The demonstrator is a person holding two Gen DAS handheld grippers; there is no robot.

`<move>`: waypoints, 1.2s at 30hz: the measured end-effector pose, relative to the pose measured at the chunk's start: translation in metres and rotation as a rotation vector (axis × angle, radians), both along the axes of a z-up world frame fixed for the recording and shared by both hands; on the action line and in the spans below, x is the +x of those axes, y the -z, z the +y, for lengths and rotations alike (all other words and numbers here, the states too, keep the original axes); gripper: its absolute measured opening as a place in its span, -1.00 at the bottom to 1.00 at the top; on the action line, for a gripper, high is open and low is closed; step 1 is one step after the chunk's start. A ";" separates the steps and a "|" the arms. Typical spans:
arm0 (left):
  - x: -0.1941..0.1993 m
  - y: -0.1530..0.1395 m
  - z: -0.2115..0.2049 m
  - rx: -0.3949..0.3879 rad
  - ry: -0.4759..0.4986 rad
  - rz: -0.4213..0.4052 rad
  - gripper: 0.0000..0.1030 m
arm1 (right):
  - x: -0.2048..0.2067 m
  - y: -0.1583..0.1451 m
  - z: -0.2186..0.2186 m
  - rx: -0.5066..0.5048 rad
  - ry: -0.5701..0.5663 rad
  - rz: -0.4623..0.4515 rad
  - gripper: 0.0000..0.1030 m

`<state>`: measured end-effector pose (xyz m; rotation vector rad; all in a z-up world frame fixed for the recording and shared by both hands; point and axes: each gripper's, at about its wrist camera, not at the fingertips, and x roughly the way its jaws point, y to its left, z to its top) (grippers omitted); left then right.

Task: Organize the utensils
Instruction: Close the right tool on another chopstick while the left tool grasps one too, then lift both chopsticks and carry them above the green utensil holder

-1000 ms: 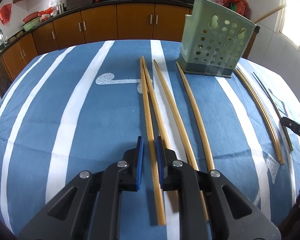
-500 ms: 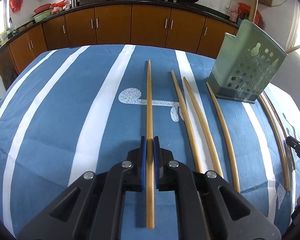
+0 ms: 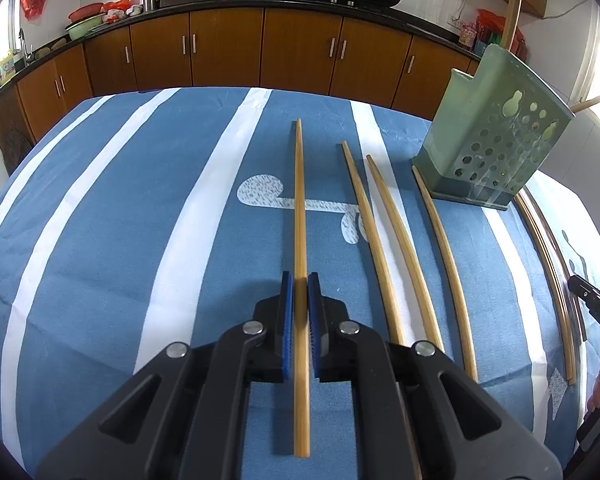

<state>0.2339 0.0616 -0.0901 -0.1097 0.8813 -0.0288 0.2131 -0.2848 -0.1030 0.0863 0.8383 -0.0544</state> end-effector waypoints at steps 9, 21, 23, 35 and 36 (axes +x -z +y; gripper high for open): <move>0.000 0.000 0.001 -0.006 0.000 -0.001 -0.81 | 0.001 0.000 0.000 0.005 0.001 0.000 -0.84; -0.017 0.000 -0.006 0.054 0.020 0.003 -0.81 | -0.008 0.001 0.001 0.012 -0.014 -0.001 -0.84; -0.020 0.000 -0.009 0.080 0.031 0.004 -0.82 | -0.008 0.000 0.002 0.010 -0.020 -0.002 -0.84; -0.038 -0.037 -0.002 0.075 0.027 -0.066 -0.85 | -0.037 -0.046 -0.017 0.050 0.003 -0.138 -0.85; -0.039 -0.042 0.000 0.071 0.024 -0.081 -0.85 | -0.039 -0.050 -0.020 0.054 0.006 -0.151 -0.85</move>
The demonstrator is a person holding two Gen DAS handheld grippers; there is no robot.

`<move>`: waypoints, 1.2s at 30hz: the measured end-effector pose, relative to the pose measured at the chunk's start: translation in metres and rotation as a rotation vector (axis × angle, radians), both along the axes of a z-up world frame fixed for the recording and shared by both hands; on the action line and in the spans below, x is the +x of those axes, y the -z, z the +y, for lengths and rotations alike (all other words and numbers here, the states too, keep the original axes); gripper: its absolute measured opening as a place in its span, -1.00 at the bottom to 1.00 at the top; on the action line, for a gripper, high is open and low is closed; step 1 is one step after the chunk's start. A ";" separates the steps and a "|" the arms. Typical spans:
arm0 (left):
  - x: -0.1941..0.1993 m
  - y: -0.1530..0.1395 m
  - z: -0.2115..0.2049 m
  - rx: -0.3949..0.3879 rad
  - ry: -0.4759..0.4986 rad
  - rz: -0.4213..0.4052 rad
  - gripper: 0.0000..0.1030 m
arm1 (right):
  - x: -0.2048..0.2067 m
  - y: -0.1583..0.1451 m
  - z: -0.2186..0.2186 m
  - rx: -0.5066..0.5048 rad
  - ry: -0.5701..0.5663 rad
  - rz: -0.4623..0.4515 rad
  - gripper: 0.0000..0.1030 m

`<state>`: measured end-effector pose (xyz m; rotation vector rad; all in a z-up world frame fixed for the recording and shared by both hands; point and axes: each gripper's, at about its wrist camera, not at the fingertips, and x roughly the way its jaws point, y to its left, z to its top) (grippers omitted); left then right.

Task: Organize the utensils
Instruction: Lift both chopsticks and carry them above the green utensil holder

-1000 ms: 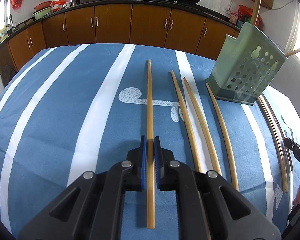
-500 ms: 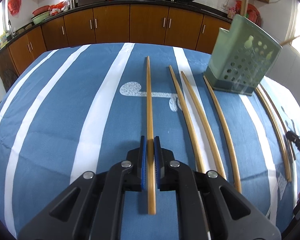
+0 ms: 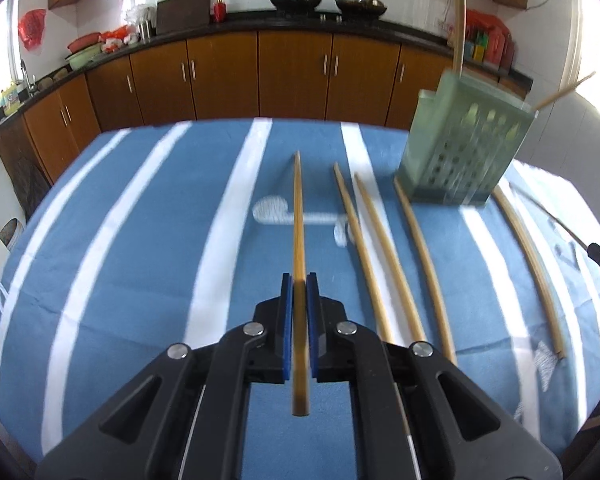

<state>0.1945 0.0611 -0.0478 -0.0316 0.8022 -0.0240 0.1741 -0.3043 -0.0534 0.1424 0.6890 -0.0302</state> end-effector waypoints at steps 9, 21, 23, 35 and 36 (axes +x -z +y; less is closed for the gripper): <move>-0.012 -0.059 0.010 -0.062 -0.018 -0.164 -0.85 | -0.013 -0.045 -0.010 0.026 0.020 -0.133 -0.85; -0.017 -0.105 0.013 -0.099 -0.008 -0.263 -0.85 | -0.019 -0.078 -0.006 0.024 -0.009 -0.221 -0.85; -0.019 -0.109 0.012 -0.103 0.001 -0.270 -0.85 | -0.020 -0.083 -0.004 0.028 -0.017 -0.232 -0.85; -0.049 -0.180 -0.020 -0.190 0.175 -0.391 -0.85 | -0.034 -0.164 0.008 0.234 -0.203 -0.370 -0.85; -0.050 -0.187 -0.025 -0.198 0.185 -0.407 -0.85 | -0.034 -0.173 0.010 0.242 -0.209 -0.395 -0.85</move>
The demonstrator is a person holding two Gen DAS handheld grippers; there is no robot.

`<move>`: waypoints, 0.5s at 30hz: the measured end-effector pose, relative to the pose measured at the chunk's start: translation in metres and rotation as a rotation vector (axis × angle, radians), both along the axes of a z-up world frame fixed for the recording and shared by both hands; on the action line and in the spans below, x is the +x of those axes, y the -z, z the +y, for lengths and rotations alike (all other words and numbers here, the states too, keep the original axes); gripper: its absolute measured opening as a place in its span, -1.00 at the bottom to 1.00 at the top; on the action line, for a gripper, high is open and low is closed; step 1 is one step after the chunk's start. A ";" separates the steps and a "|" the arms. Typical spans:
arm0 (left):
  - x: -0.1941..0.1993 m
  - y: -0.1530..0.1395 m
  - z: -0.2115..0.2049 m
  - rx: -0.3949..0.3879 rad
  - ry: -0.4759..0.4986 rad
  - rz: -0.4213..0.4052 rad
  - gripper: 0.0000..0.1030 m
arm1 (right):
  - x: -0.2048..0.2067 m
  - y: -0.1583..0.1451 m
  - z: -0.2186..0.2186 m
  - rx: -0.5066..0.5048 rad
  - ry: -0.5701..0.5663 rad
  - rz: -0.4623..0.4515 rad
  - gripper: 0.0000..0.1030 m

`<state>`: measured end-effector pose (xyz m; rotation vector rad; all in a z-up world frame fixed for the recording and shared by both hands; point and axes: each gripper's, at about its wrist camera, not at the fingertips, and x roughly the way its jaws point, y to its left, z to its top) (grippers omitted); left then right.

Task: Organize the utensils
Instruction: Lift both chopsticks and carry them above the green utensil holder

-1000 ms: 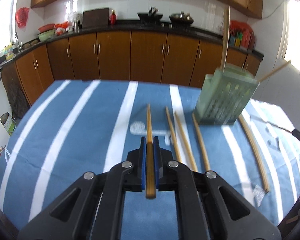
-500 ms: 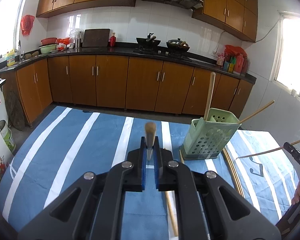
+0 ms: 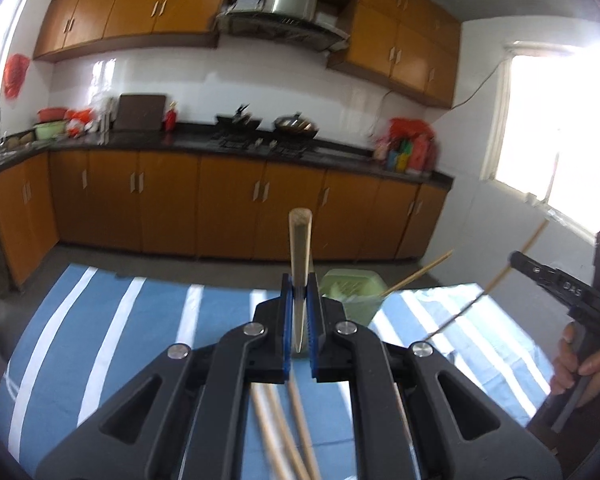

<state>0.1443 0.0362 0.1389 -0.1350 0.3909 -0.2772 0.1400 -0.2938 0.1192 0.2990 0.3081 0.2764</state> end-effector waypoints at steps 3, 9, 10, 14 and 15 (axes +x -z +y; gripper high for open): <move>0.000 -0.020 -0.016 -0.008 0.004 -0.070 -0.85 | 0.003 -0.019 0.011 0.005 0.013 -0.077 -0.85; 0.024 -0.047 -0.035 -0.066 -0.030 -0.149 -0.85 | 0.024 -0.032 0.031 -0.027 0.065 -0.192 -0.85; 0.032 -0.047 -0.038 -0.065 -0.039 -0.152 -0.85 | 0.030 -0.031 0.035 -0.040 0.079 -0.202 -0.85; 0.058 -0.036 -0.046 -0.063 -0.066 -0.140 -0.85 | 0.059 -0.019 0.043 -0.069 0.104 -0.184 -0.85; 0.064 -0.031 -0.046 -0.065 -0.070 -0.131 -0.85 | 0.062 -0.016 0.043 -0.066 0.105 -0.174 -0.85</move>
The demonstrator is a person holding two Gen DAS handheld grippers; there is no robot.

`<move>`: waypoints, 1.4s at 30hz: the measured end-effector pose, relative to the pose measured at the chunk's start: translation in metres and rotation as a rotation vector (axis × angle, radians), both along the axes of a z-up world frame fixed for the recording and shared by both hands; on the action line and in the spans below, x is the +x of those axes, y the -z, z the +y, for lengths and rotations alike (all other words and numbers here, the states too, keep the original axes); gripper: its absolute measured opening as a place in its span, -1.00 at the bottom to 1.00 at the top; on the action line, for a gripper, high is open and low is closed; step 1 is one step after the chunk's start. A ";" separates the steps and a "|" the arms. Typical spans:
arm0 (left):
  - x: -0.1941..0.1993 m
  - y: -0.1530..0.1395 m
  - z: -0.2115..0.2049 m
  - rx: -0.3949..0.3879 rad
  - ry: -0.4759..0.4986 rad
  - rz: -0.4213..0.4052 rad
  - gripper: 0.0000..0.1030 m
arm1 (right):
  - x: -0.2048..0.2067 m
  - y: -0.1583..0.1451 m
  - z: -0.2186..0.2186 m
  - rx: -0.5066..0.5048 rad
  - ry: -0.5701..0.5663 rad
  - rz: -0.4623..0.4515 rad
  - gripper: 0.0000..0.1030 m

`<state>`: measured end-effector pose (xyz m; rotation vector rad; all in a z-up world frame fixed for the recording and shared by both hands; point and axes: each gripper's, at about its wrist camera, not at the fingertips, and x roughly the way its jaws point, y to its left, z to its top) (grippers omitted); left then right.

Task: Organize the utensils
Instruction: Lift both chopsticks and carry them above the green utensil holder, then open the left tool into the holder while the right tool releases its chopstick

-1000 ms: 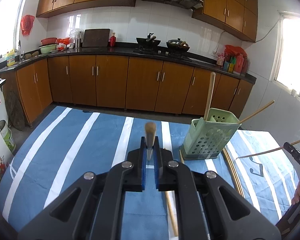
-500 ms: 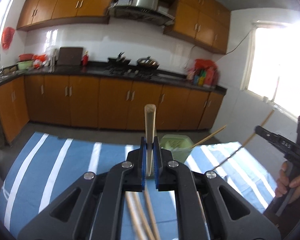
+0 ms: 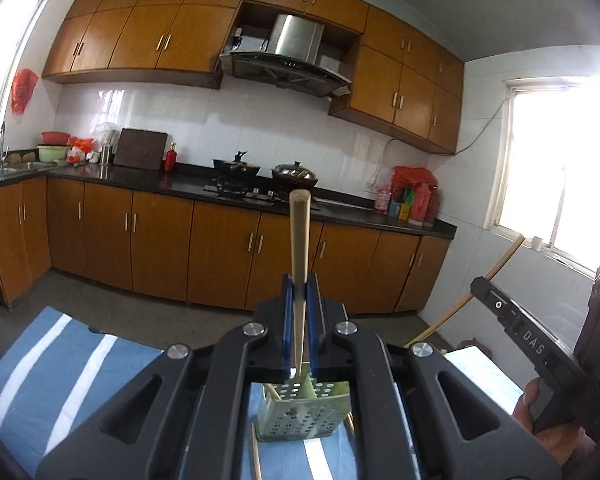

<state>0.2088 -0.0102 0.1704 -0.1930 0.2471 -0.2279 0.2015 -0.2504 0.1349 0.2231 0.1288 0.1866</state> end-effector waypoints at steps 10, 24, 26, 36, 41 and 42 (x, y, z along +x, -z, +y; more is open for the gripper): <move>0.038 0.045 -0.002 0.003 -0.009 0.100 -0.85 | 0.033 0.036 0.003 0.014 -0.017 0.120 -0.85; 0.031 0.044 0.008 -0.001 -0.016 0.108 -0.73 | 0.021 0.031 -0.006 0.017 0.012 0.139 -0.15; 0.024 0.040 0.011 -0.007 -0.018 0.101 -0.71 | 0.010 0.025 -0.011 0.013 0.015 0.124 -0.15; -0.035 0.050 0.039 0.033 -0.054 0.115 -0.56 | -0.034 0.066 -0.060 0.007 0.111 0.268 -0.15; -0.036 0.104 0.055 0.115 -0.107 0.256 -0.52 | -0.021 0.141 -0.067 -0.019 0.102 0.524 -0.25; -0.033 0.118 0.059 0.117 -0.114 0.302 -0.52 | -0.017 0.158 -0.064 -0.021 0.080 0.577 -0.38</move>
